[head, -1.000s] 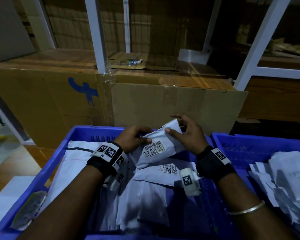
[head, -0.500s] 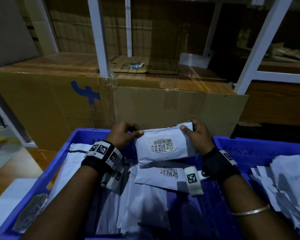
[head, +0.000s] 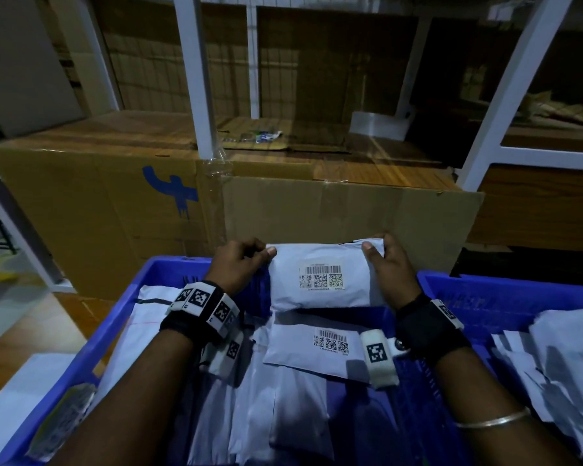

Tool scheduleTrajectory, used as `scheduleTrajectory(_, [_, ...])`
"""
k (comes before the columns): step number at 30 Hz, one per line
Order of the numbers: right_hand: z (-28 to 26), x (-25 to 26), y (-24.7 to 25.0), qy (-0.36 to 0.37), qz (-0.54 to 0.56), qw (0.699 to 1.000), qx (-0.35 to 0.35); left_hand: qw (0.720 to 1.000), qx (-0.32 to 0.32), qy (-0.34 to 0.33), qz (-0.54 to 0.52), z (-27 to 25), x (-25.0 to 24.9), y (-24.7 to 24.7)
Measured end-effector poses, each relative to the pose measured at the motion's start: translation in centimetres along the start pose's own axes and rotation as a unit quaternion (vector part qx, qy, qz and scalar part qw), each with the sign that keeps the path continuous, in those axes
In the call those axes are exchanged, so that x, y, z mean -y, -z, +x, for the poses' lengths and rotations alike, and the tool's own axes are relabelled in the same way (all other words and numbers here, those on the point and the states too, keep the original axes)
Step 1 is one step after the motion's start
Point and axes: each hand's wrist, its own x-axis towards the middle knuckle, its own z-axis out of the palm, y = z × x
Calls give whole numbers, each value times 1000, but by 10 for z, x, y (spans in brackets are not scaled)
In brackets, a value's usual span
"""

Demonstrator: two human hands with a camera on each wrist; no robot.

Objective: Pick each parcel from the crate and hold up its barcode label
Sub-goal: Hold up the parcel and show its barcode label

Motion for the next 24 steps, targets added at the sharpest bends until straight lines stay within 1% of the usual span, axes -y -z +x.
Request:
scheduleTrajectory(2, [4,-2,4,4,4,999,-32,1000,20,5,-21,-2,-3,-1])
scheduleTrajectory(5, [8,-2,12,4,2,998,-68,998,55,10,-24,-5,-6,-5])
scheduleTrajectory(8, [7,3,17,5,14,995,-95,994,109,12,-19,-7,-8,-7])
scheduleTrajectory(10, [5,6,17,6,30,995,-95,990,141,2,-18,-7,-6,-7])
scheduleTrajectory(13, [7,5,16,7,53,994,-93,986,164,10,-7,-7,-4,-8])
scheduleTrajectory(18, [9,0,16,-14,75,994,-85,982,183,27,-32,-7,-4,-9])
scheduleTrajectory(24, [10,-3,20,-28,74,994,-73,979,199,37,-22,-8,-6,-6])
